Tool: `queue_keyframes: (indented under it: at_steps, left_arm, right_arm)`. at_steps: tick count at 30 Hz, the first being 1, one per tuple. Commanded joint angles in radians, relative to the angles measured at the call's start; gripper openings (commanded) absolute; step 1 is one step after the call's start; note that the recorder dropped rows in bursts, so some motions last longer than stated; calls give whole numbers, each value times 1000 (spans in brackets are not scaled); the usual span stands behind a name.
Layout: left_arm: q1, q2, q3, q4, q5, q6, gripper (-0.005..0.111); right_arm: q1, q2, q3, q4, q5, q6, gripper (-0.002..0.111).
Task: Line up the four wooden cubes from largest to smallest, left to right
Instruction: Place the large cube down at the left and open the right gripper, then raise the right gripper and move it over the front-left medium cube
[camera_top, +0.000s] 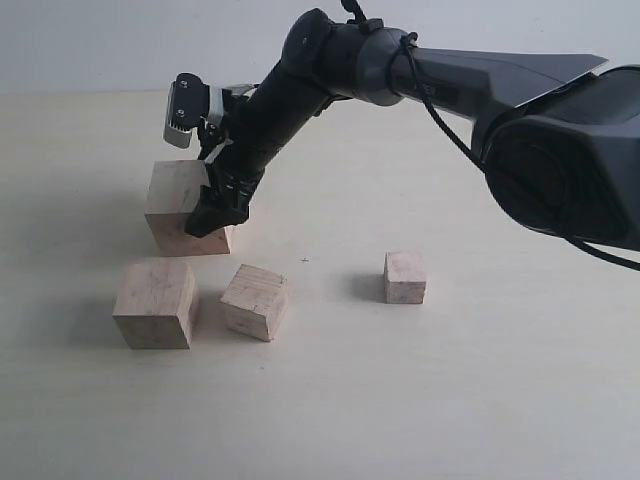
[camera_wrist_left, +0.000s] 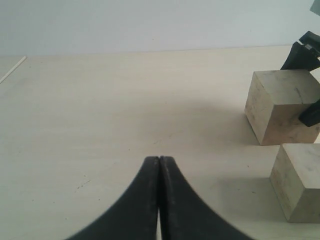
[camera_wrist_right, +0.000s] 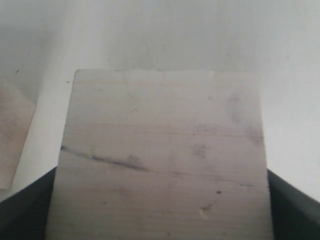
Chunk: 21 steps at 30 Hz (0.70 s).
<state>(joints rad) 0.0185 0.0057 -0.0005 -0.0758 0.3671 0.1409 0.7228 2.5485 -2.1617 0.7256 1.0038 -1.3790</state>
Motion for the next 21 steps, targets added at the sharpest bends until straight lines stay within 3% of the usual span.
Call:
queue_keyframes:
  at_steps: [1, 13, 21]
  left_arm:
    - [-4, -6, 0, 3, -12, -1, 0]
    - [-4, -6, 0, 3, -12, -1, 0]
    - [-4, -6, 0, 3, -12, -1, 0]
  right_arm:
    - [-2, -1, 0, 26, -35, -5, 81]
    - [-2, -1, 0, 26, -35, 22, 82]
    - [-2, -1, 0, 41, -41, 67, 104]
